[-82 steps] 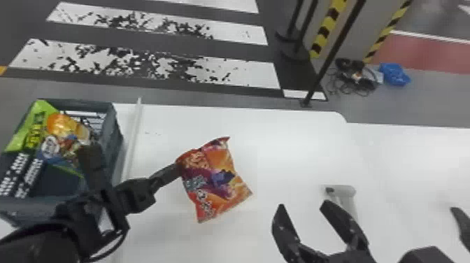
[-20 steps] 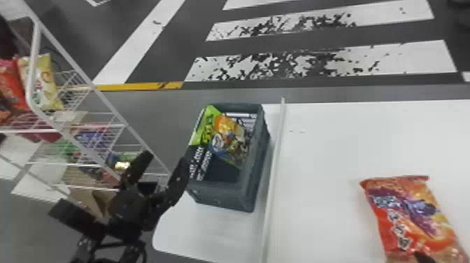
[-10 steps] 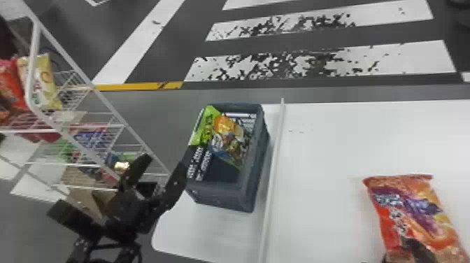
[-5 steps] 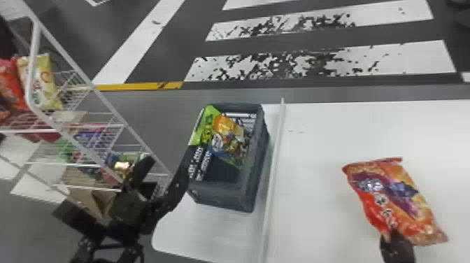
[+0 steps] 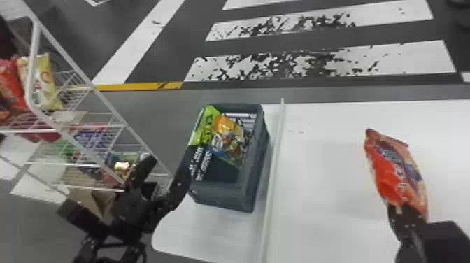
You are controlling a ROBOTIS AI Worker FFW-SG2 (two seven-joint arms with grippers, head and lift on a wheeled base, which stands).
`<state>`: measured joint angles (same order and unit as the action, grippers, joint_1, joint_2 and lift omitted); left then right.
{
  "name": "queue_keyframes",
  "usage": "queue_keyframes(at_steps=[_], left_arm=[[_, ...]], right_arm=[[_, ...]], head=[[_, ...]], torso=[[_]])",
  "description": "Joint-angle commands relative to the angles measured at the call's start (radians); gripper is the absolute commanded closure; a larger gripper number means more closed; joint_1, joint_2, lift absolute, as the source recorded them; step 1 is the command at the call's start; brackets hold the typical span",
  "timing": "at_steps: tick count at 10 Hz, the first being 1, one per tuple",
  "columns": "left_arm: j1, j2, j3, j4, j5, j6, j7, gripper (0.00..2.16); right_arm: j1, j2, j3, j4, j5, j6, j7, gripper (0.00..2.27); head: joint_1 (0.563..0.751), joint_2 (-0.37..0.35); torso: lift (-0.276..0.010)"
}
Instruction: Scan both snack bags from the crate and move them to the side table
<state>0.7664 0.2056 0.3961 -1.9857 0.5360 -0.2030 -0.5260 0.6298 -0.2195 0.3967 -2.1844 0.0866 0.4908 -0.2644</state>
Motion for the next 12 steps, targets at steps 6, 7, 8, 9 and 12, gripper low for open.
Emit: queue_keyframes(at_steps=[6, 7, 8, 9, 12], left_arm=[[-0.007, 0.0, -0.01, 0.01, -0.007, -0.025, -0.017, 0.06], [-0.007, -0.002, -0.011, 0.011, -0.007, -0.031, -0.02, 0.06], [-0.007, -0.002, -0.011, 0.016, -0.008, -0.031, -0.02, 0.06], [-0.007, 0.0, -0.011, 0.019, -0.008, -0.037, -0.022, 0.06], [-0.007, 0.0, -0.019, 0.019, -0.01, -0.04, -0.022, 0.06]], right_arm=[[0.068, 0.123, -0.461, -0.074, -0.993, 0.125, 0.14, 2.25], [0.068, 0.132, -0.486, -0.057, -1.036, 0.119, 0.103, 2.25], [0.068, 0.141, -0.51, -0.029, -1.053, 0.101, 0.076, 2.25], [0.068, 0.161, -0.549, 0.005, -1.07, 0.101, 0.068, 2.25], [0.064, 0.203, -0.664, 0.074, -1.059, 0.088, 0.033, 2.25]], head=[[0.695, 0.35], [0.695, 0.35], [0.695, 0.332], [0.695, 0.304], [0.695, 0.213]], torso=[[-0.029], [-0.029], [-0.029], [-0.029], [-0.029]])
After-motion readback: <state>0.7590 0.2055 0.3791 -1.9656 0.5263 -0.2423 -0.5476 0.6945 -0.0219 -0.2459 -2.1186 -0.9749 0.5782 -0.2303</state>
